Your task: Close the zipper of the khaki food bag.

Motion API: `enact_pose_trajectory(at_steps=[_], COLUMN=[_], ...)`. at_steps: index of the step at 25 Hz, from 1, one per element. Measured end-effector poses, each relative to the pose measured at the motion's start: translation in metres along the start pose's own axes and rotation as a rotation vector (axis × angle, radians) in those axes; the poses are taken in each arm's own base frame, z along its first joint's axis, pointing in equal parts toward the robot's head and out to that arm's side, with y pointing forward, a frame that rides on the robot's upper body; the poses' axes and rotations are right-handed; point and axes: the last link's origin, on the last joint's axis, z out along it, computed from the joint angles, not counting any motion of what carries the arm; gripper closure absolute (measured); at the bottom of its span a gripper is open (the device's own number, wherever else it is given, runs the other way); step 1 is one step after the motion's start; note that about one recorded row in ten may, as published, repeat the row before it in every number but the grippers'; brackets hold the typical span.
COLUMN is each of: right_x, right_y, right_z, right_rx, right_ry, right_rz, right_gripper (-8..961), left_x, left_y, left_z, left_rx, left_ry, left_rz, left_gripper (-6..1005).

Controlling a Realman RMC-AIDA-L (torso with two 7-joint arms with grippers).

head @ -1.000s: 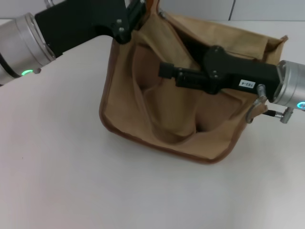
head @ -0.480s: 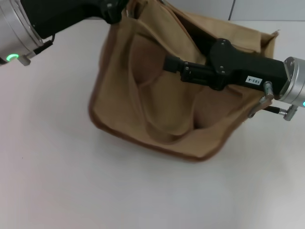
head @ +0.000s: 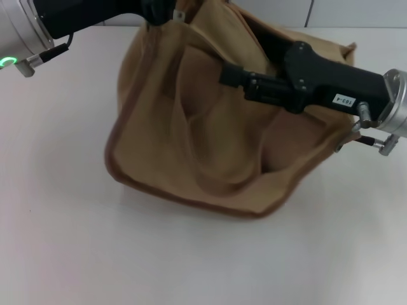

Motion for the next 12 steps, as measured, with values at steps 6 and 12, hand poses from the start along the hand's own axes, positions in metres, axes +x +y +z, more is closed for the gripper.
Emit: enact_pose_trajectory(at_steps=[6,12], right_x=[-0.011,-0.013], right_y=[-0.003,-0.002], right_z=[0.016,0.021], right_rx=[-0.045,-0.065], right_ry=[0.007,0.002], right_rz=[-0.024,-0.044], right_gripper=[186,186], left_x=[0.0,-0.002], left_y=[0.0,-0.001], left_z=[0.003,0.003], left_rx=[-0.004,0.002], left_ry=[0.0,-0.002], left_rz=[0.004,0.001], left_gripper=[971,969])
